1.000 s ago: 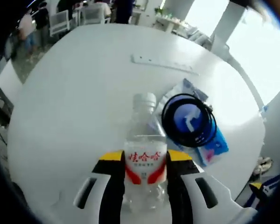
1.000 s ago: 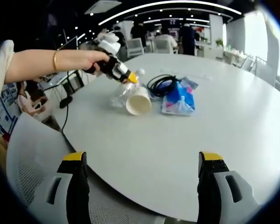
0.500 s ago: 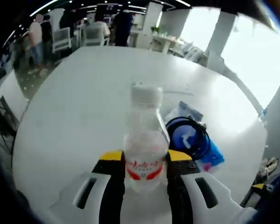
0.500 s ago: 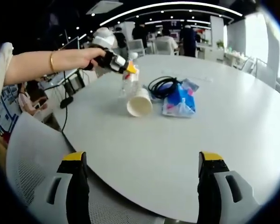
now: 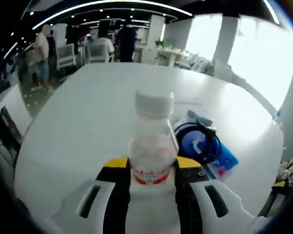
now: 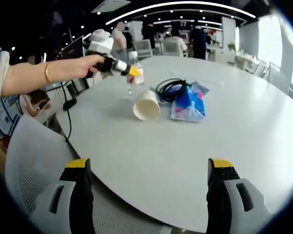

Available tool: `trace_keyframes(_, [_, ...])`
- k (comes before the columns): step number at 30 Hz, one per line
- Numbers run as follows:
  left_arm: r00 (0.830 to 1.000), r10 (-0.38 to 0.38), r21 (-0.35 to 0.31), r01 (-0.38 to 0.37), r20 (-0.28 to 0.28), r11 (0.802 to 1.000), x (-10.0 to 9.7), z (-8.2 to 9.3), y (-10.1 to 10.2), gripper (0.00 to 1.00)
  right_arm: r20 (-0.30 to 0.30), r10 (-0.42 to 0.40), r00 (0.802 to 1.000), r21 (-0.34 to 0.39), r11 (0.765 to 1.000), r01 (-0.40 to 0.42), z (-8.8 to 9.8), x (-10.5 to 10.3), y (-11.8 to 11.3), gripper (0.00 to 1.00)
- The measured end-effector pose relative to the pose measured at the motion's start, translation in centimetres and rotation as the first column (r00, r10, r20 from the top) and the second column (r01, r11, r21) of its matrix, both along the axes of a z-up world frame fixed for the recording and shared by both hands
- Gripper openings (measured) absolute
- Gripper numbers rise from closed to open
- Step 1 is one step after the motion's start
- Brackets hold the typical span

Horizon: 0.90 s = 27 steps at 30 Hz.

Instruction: Arrange the tabletop items into an orderly group along one side of the table until the central work area is clear of visible clutter.

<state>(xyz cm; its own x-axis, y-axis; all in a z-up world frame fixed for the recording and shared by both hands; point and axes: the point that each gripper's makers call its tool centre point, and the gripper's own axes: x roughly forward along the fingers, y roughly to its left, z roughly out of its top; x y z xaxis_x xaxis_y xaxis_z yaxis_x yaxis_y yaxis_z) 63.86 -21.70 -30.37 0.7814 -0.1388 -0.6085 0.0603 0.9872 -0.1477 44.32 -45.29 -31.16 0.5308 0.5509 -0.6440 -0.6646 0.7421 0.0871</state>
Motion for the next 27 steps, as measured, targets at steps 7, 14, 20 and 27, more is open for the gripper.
trace_keyframes(7, [0.997, 0.0, 0.046, -0.003, 0.072, 0.999, -0.66, -0.2, -0.25, 0.33, -0.001, 0.005, 1.0, -0.008, 1.0, -0.005, -0.09, -0.07, 0.02, 0.97])
trace_keyframes(14, [0.996, -0.016, 0.103, 0.006, 0.092, 0.995, -1.05, -0.42, -0.63, 0.33, -0.002, 0.01, 1.0, -0.014, 1.0, -0.01, -0.18, -0.12, 0.05, 0.97])
trace_keyframes(20, [0.994, 0.0, 0.091, -0.01, 0.113, 0.996, -1.03, -0.46, -0.4, 0.33, -0.005, 0.013, 1.0, -0.017, 1.0, -0.013, -0.26, -0.11, 0.08, 0.97])
trace_keyframes(27, [0.992, 0.05, 0.02, -0.052, 0.114, 0.998, -1.0, -0.58, -0.31, 0.35, -0.009, 0.016, 1.0, -0.02, 1.0, -0.016, -0.32, -0.16, 0.12, 0.97])
